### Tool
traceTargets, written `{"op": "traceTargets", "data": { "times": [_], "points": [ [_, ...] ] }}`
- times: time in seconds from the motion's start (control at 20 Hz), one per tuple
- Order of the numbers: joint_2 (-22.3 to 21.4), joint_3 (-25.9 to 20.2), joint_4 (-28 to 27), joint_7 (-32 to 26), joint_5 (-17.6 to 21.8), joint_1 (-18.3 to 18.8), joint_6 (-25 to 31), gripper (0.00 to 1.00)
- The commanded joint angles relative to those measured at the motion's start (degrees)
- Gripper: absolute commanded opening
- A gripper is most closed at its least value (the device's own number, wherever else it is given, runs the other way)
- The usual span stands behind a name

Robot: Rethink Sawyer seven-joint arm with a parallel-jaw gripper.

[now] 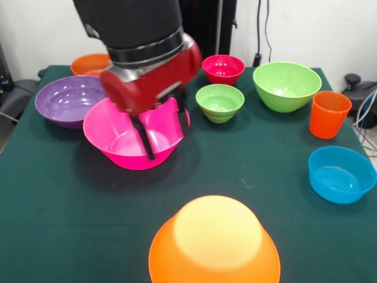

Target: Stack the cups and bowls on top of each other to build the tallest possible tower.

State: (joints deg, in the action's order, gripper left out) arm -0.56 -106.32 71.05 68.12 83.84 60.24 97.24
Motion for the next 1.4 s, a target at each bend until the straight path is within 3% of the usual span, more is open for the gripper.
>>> {"op": "traceTargets", "data": {
  "times": [0.05, 0.65, 0.95, 1.4],
  "points": [
    [-8.4, 14.9, 6.1, 17.5, -6.7, -0.2, -1.7, 1.0],
    [-9.8, 23.2, 2.6, 11.8, -10.8, -2.1, -10.1, 1.0],
    [-9.9, 27.7, 2.8, 9.0, -14.7, -1.9, -15.1, 1.0],
    [-9.6, 32.5, 0.2, 3.7, -20.7, -3.6, -17.5, 1.0]
  ]
}}
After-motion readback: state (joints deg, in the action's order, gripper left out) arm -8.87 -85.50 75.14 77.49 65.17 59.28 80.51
